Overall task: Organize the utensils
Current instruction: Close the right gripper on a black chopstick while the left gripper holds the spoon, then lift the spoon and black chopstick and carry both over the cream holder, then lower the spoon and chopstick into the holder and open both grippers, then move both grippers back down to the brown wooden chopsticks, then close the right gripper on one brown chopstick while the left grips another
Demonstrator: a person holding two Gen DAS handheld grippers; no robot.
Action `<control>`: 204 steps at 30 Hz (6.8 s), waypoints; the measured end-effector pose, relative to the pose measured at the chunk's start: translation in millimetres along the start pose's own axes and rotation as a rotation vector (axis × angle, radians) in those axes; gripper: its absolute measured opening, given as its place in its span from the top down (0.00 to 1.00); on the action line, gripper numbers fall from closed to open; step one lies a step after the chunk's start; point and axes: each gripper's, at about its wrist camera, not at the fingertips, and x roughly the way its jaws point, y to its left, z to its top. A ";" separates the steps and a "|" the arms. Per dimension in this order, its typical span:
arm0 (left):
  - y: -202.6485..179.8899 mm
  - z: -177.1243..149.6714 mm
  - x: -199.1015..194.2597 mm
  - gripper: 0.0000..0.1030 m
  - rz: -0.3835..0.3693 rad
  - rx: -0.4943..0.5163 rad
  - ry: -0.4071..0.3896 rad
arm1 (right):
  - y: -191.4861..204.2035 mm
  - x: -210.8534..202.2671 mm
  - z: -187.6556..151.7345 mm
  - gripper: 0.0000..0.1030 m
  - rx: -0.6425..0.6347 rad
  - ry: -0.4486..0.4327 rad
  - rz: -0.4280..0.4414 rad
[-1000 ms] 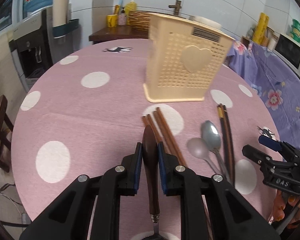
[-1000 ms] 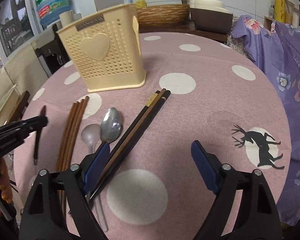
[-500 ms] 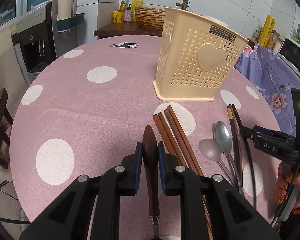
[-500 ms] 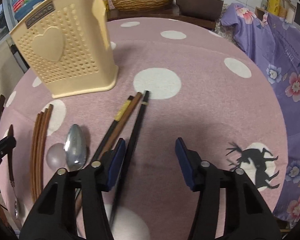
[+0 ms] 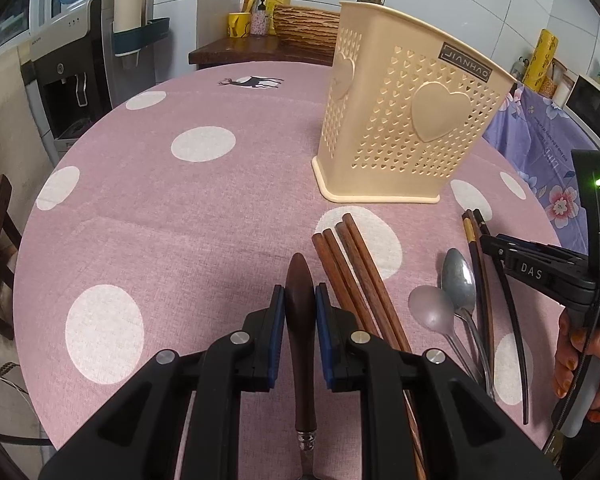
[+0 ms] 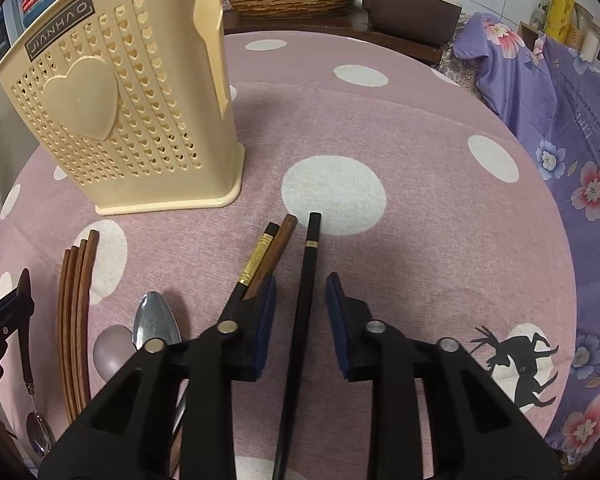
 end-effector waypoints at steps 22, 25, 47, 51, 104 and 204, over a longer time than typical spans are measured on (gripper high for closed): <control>-2.6 29.6 -71.5 0.84 -0.013 0.009 -0.202 | -26.9 -88.1 10.7 0.92 0.040 -0.253 0.204; -0.8 35.3 -82.7 0.84 -0.004 0.011 -0.234 | -35.8 -117.7 13.1 0.92 0.042 -0.316 0.220; 6.3 49.5 -103.2 0.85 0.021 -0.009 -0.300 | -47.5 -167.9 15.0 0.92 0.016 -0.404 0.229; 6.9 56.6 -111.4 0.85 0.013 -0.007 -0.315 | -46.5 -173.1 19.5 0.92 0.009 -0.411 0.237; -42.7 143.2 -25.7 0.84 -0.034 -0.009 -0.277 | 30.3 -141.0 109.1 0.92 -0.044 -0.538 0.246; -8.4 -24.4 -5.2 0.64 0.086 -0.021 -0.022 | -11.8 -41.7 -55.8 0.62 0.079 -0.046 0.136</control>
